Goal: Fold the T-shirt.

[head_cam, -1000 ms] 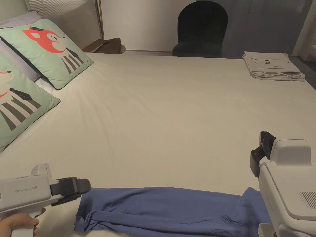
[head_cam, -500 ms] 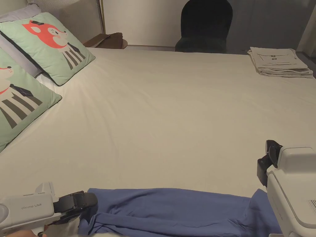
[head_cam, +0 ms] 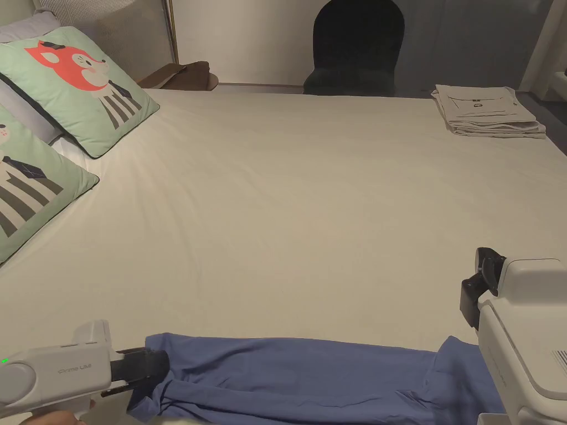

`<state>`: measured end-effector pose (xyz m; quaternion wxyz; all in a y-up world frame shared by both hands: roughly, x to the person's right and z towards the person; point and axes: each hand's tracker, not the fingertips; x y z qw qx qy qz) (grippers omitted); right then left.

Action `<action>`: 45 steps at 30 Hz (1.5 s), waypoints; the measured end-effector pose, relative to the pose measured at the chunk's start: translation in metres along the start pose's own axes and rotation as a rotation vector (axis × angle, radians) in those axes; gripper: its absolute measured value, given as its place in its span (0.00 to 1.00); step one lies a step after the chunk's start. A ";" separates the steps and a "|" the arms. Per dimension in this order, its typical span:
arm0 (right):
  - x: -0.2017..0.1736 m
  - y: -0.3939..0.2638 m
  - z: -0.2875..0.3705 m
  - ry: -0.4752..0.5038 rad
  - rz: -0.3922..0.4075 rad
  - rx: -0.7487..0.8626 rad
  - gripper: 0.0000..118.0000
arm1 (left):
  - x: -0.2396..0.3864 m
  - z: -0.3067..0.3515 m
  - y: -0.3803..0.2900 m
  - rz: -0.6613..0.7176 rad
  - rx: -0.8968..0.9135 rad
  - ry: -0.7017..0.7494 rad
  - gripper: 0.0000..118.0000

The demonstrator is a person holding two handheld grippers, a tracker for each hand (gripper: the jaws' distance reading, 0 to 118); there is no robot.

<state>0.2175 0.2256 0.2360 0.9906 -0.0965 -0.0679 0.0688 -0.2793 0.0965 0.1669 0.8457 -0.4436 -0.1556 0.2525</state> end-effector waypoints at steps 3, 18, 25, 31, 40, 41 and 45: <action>0.001 0.001 0.002 0.000 -0.002 0.009 0.00 | -0.002 0.019 0.009 -0.002 0.025 0.012 0.06; 0.012 0.000 0.013 0.011 -0.031 0.021 0.00 | 0.061 0.020 0.019 -0.108 0.002 0.110 0.06; 0.025 -0.001 0.022 -0.006 -0.043 0.020 0.00 | 0.147 -0.051 -0.003 -0.182 -0.080 0.072 0.06; 0.038 -0.002 0.027 -0.032 -0.040 0.016 0.00 | 0.190 -0.102 -0.027 -0.226 -0.149 0.002 0.06; 0.053 -0.008 0.030 -0.066 -0.044 0.005 0.00 | 0.208 -0.129 -0.049 -0.314 -0.168 0.032 0.23; 0.053 -0.008 0.029 -0.066 -0.047 0.004 0.00 | 0.208 -0.127 -0.049 -0.288 -0.172 -0.012 0.40; 0.051 -0.007 0.029 -0.061 -0.050 0.002 0.00 | 0.217 -0.109 -0.048 -0.280 -0.100 -0.061 0.93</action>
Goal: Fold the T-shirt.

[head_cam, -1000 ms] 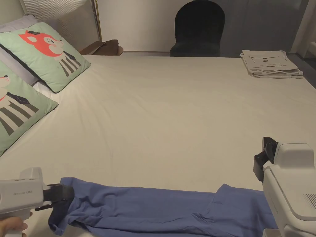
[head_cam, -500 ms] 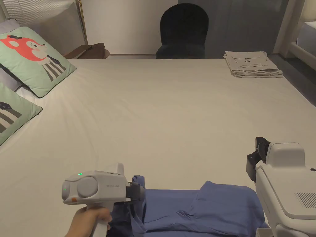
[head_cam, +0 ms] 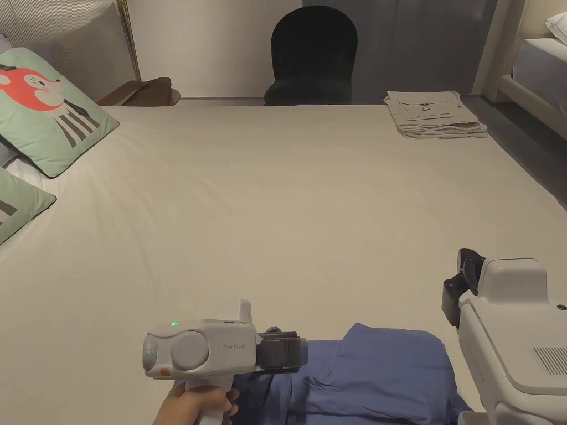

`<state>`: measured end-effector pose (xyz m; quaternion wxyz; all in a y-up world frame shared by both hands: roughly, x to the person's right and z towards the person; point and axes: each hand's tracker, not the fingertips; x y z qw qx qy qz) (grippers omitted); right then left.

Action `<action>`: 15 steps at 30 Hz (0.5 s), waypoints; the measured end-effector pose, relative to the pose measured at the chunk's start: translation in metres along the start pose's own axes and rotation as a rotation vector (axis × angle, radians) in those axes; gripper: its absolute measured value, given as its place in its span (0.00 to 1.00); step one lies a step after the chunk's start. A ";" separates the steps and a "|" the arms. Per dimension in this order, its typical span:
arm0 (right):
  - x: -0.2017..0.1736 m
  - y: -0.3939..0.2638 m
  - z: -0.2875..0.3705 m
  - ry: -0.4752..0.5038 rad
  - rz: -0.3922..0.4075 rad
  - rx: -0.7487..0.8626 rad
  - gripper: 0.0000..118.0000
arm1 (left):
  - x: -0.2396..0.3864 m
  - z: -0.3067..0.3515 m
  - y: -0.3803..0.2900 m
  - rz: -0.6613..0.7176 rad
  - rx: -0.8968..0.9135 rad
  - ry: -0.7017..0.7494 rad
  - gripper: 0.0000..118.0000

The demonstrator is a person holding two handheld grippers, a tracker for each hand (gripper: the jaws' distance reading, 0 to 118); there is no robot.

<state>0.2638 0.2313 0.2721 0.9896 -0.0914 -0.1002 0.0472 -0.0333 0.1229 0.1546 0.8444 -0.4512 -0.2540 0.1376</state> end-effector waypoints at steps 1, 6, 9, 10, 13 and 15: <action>-0.001 0.000 0.000 0.003 0.002 0.001 0.00 | 0.004 0.008 0.002 -0.017 0.044 0.000 0.93; -0.006 0.001 0.000 0.020 0.002 0.005 0.00 | 0.003 0.043 0.001 -0.096 0.238 0.130 0.93; -0.008 0.002 0.001 0.028 0.003 0.006 0.00 | -0.001 0.059 -0.004 -0.150 0.323 0.262 0.89; -0.009 0.002 0.001 0.028 0.005 0.008 0.00 | -0.003 0.063 -0.005 -0.165 0.331 0.280 0.74; -0.010 0.002 0.002 0.029 0.005 0.014 0.00 | -0.010 0.063 -0.012 -0.214 0.311 0.346 0.06; -0.010 0.002 0.002 0.031 0.003 0.014 0.00 | -0.016 0.056 -0.019 -0.218 0.282 0.350 0.01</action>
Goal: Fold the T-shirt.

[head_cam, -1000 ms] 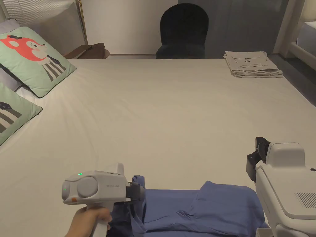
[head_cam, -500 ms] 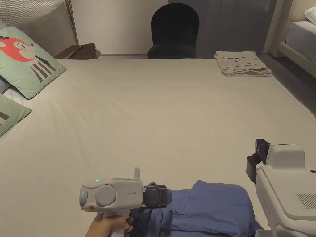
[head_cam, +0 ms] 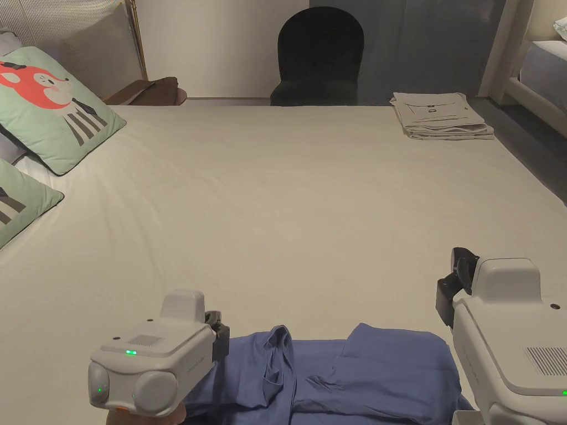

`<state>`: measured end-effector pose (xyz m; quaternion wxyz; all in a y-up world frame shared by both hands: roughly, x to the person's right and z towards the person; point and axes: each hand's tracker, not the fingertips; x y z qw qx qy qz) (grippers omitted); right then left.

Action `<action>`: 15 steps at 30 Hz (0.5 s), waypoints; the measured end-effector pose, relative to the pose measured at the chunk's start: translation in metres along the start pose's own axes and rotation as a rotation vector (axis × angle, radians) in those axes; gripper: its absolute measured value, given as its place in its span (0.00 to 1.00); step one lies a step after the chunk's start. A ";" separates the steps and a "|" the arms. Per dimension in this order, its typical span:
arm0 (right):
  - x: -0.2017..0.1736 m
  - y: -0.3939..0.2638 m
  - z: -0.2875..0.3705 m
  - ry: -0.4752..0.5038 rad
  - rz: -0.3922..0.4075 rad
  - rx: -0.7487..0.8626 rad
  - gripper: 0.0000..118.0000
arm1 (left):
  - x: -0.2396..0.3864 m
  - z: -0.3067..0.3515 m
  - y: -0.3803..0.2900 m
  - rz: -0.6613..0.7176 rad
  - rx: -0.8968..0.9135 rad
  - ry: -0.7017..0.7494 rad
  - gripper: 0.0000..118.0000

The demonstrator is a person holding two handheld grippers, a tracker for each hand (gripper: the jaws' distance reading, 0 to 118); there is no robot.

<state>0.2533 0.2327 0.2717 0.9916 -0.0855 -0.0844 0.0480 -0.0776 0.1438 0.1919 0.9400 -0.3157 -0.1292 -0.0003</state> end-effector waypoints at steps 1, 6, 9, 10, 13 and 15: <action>0.000 0.000 0.000 0.000 -0.001 0.001 0.00 | -0.001 -0.003 -0.006 0.000 -0.010 -0.002 0.00; 0.002 0.000 0.002 -0.004 0.008 0.000 0.00 | 0.016 -0.025 -0.029 -0.058 -0.104 0.004 0.00; 0.007 0.000 0.003 -0.010 0.012 -0.001 0.00 | 0.033 -0.039 -0.037 -0.081 -0.137 -0.035 0.00; 0.009 0.000 0.003 -0.013 0.011 -0.002 0.00 | 0.042 -0.044 -0.040 -0.093 -0.145 -0.041 0.00; 0.016 -0.001 0.003 -0.028 0.008 -0.006 0.00 | 0.063 -0.059 -0.046 -0.146 -0.185 -0.048 0.00; 0.020 -0.001 0.005 -0.036 0.007 -0.006 0.00 | 0.076 -0.062 -0.049 -0.154 -0.188 -0.055 0.00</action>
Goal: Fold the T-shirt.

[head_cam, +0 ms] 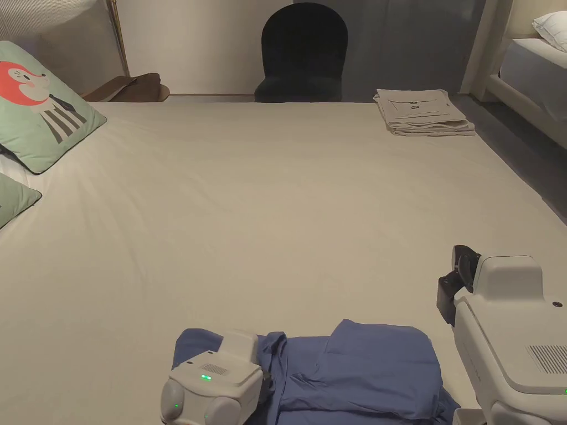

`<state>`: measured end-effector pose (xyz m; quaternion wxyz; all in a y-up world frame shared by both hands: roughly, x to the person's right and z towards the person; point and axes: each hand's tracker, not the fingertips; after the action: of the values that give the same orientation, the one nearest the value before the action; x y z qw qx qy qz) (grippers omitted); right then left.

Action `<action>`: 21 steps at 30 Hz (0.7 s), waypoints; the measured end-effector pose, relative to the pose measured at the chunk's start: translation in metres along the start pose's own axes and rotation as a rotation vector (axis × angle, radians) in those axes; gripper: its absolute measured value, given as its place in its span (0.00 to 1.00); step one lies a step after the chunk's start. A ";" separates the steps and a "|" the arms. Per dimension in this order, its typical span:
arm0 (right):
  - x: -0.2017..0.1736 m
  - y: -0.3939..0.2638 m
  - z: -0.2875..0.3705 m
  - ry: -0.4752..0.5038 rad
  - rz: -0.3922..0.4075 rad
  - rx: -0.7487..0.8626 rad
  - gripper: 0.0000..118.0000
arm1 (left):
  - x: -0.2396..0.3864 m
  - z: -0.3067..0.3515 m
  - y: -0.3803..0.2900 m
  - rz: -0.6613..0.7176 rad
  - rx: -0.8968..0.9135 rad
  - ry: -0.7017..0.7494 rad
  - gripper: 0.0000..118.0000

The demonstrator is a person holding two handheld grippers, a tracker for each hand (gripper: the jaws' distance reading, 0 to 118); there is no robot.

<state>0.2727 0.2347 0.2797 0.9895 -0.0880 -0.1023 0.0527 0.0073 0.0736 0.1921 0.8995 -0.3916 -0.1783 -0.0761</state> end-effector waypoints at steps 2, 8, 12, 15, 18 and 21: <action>0.004 -0.001 0.001 -0.010 0.001 -0.002 0.00 | 0.010 0.001 0.003 -0.010 0.015 -0.029 0.00; 0.011 -0.001 0.002 -0.029 -0.013 -0.007 0.00 | 0.032 -0.007 0.007 0.013 -0.018 -0.096 0.00; 0.012 -0.001 0.003 -0.029 -0.005 -0.004 0.00 | 0.011 0.010 0.014 0.104 0.009 -0.184 0.00; 0.010 0.000 0.001 -0.025 -0.008 -0.004 0.00 | -0.022 0.033 0.025 0.238 0.051 -0.270 0.00; 0.004 0.001 0.000 -0.013 -0.005 -0.003 0.00 | -0.066 0.052 0.032 0.380 0.042 -0.374 0.00; -0.002 0.002 -0.001 0.000 -0.001 -0.003 0.00 | -0.110 0.064 0.028 0.514 0.046 -0.426 0.00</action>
<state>0.2710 0.2359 0.2779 0.9894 -0.0896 -0.1023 0.0519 -0.1031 0.1396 0.1715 0.8404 -0.4106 -0.2593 0.2407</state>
